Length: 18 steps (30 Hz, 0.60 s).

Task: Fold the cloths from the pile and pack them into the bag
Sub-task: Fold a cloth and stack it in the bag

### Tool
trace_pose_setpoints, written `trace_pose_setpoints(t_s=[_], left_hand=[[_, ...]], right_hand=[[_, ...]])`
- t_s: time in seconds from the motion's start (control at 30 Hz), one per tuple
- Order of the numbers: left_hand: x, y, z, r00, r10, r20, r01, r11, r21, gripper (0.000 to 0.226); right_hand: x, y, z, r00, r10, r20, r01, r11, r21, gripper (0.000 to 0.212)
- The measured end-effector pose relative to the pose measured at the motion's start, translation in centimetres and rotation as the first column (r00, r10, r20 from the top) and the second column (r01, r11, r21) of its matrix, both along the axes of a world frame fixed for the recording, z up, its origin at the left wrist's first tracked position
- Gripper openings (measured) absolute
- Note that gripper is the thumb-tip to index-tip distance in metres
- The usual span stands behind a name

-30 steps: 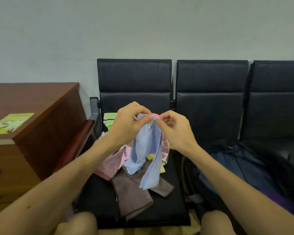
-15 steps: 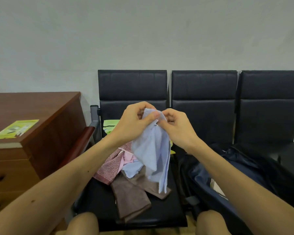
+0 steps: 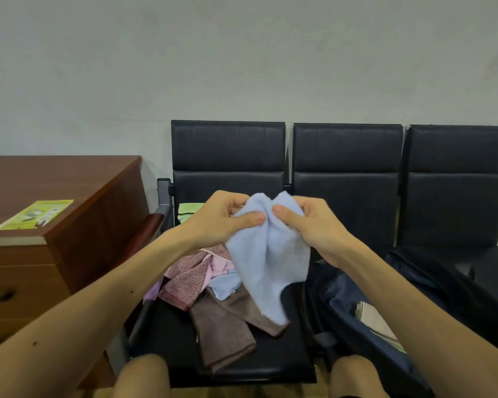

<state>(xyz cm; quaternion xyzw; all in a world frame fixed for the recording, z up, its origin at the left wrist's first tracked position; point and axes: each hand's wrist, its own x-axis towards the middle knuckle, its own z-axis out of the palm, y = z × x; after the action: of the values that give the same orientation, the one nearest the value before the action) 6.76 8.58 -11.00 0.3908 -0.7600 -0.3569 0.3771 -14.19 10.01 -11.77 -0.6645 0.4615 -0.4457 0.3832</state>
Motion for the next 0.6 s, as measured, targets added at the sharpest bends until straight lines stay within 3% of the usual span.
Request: trace_pose_setpoints(t_s=[0.1,0.23,0.37,0.47,0.53,0.6], left_hand=[[0.8,0.2,0.7,0.998,-0.048,0.037,0.044,0.994,0.101,0.034],[3.5,-0.7,0.5,0.954,-0.130,0.271,0.069,0.972,0.223,0.025],[5.7,-1.2,-0.2,0.959,-0.127,0.255,0.036,0.941,0.337,0.005],[6.7,-1.4,-1.1,0.985,-0.103,0.138,0.044,0.924,0.380,0.026],[6.9,-1.7,-2.1,0.997,-0.032,-0.065,0.057,0.906,0.420,0.037],[6.4,-1.6,-2.7,0.966,0.045,-0.253,0.068,0.905,0.420,0.032]], right_hand=[[-0.4,-0.4,0.5,0.982,-0.117,0.148,0.125,0.991,-0.050,0.017],[-2.2,-1.2,0.7,0.933,-0.242,0.267,0.262,0.964,-0.040,0.017],[-4.2,-1.6,0.1,0.892,-0.367,0.262,0.395,0.917,-0.061,0.019],[-5.1,-1.8,-0.8,0.873,-0.427,0.237,0.456,0.886,-0.085,0.022],[-5.3,-1.8,-1.5,0.863,-0.452,0.227,0.479,0.873,-0.085,0.022],[-5.2,-1.7,-2.2,0.859,-0.464,0.216,0.490,0.868,-0.083,0.022]])
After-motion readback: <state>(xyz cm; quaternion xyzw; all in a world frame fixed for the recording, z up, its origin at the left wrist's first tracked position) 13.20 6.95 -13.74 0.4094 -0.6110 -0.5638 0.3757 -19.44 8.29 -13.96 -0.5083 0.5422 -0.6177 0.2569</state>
